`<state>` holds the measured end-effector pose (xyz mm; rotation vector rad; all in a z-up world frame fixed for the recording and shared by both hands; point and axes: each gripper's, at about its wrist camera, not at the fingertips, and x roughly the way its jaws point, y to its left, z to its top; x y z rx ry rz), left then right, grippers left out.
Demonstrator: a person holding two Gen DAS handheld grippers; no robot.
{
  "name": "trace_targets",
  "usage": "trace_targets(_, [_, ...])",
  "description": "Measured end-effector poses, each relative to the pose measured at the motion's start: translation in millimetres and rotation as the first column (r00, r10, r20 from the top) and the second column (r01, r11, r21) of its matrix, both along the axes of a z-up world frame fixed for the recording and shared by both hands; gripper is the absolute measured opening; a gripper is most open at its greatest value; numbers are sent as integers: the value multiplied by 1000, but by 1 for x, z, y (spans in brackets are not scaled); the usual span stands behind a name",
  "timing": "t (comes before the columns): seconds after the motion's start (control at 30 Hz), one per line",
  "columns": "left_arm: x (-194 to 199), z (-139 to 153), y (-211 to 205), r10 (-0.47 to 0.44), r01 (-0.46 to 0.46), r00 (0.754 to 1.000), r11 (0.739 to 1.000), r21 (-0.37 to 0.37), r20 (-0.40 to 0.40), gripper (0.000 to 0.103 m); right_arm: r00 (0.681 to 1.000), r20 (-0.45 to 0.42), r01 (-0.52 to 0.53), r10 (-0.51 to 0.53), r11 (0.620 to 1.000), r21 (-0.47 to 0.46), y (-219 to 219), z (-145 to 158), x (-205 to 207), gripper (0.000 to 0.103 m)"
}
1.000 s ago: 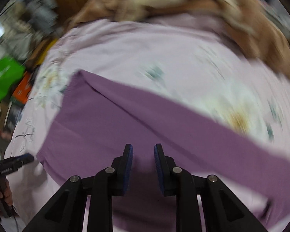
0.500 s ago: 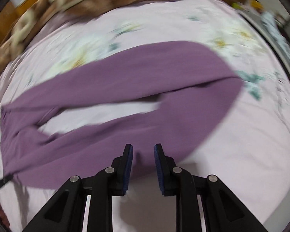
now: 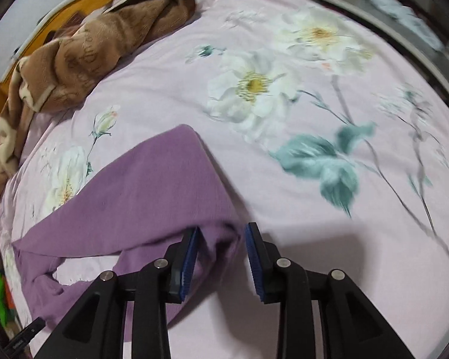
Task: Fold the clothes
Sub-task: 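Withdraw both open tools from the flattened purple pants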
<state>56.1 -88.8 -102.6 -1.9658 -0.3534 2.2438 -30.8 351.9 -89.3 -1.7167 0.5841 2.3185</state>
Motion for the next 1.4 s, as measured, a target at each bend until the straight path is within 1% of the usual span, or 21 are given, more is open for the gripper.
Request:
trace_targets(0.03, [-1,0,6,3,-3,1000,1000,-1,3,54,999,10,-44,44,999,-7,1,-4,-8,33])
trace_targets(0.07, [-2,0,12,5,-5,1000,1000,-2,6,54,996,22,-85,85,996,6,2,-6,-15,33])
trace_targets(0.13, [-5,3,22,20,-20,1000,1000,-3,7,54,989,23,-146,145,989,26,4,-3,-28,33])
trace_targets(0.2, [-9,5,32,37,-37,999,999,-1,6,54,980,-4,-199,199,980,30,6,9,-41,21])
trace_targets(0.23, [-13,5,38,43,-43,999,999,1,5,54,974,-18,-227,228,973,47,5,17,-48,9])
trace_targets(0.27, [-17,4,44,50,-50,999,999,3,3,54,966,-32,-254,257,965,64,4,26,-55,6])
trace_targets(0.33, [-23,7,54,65,-65,998,998,15,-1,54,949,-55,-304,310,947,100,1,42,-70,4])
trace_targets(0.4, [-27,11,62,65,-65,998,998,23,-12,54,932,-76,-341,354,930,140,-3,63,-90,4])
trace_targets(0.5, [-30,17,67,65,-64,998,997,30,-25,54,902,-100,-394,421,895,207,-12,90,-132,4])
trace_targets(0.6, [-31,21,67,71,-71,997,997,28,-27,54,888,-93,-424,450,881,212,-25,103,-197,7])
trace_targets(0.63, [-31,23,66,72,-71,997,997,26,-30,54,885,-93,-430,455,879,207,-29,104,-216,11])
trace_targets(0.67, [-31,24,67,42,-41,999,999,34,-32,54,891,-91,-417,445,882,220,-29,106,-228,20])
trace_targets(0.73, [-30,24,66,49,-48,998,998,31,-32,54,909,-95,-374,407,893,249,-27,110,-241,27])
trace_targets(0.8, [-30,23,66,53,-52,998,998,28,-28,54,915,-135,-347,379,913,212,-20,111,-226,28])
trace_targets(0.87, [-31,20,66,51,-50,999,998,27,-17,54,923,-139,-330,358,925,191,-11,102,-201,28])
trace_targets(0.93, [-32,19,67,45,-44,999,999,24,-15,54,939,-111,-305,326,937,171,0,86,-182,28])
trace_targets(1.03, [-34,17,72,25,-25,1000,999,20,-13,54,968,-61,-237,244,966,99,22,55,-152,28])
trace_targets(1.13, [-35,15,81,-6,6,1000,1000,13,-11,54,973,-25,-228,229,972,61,30,29,-128,28])
trace_targets(1.2, [-35,13,85,-21,21,1000,1000,12,-9,54,972,-19,-233,233,972,15,29,17,-120,28])
trace_targets(1.3, [-34,9,89,-25,25,1000,1000,15,-2,54,987,-46,-161,157,978,-129,36,2,-124,28])
trace_targets(1.4, [-32,6,88,-17,17,1000,1000,17,2,54,997,-58,-60,46,960,-273,47,-17,-137,29])
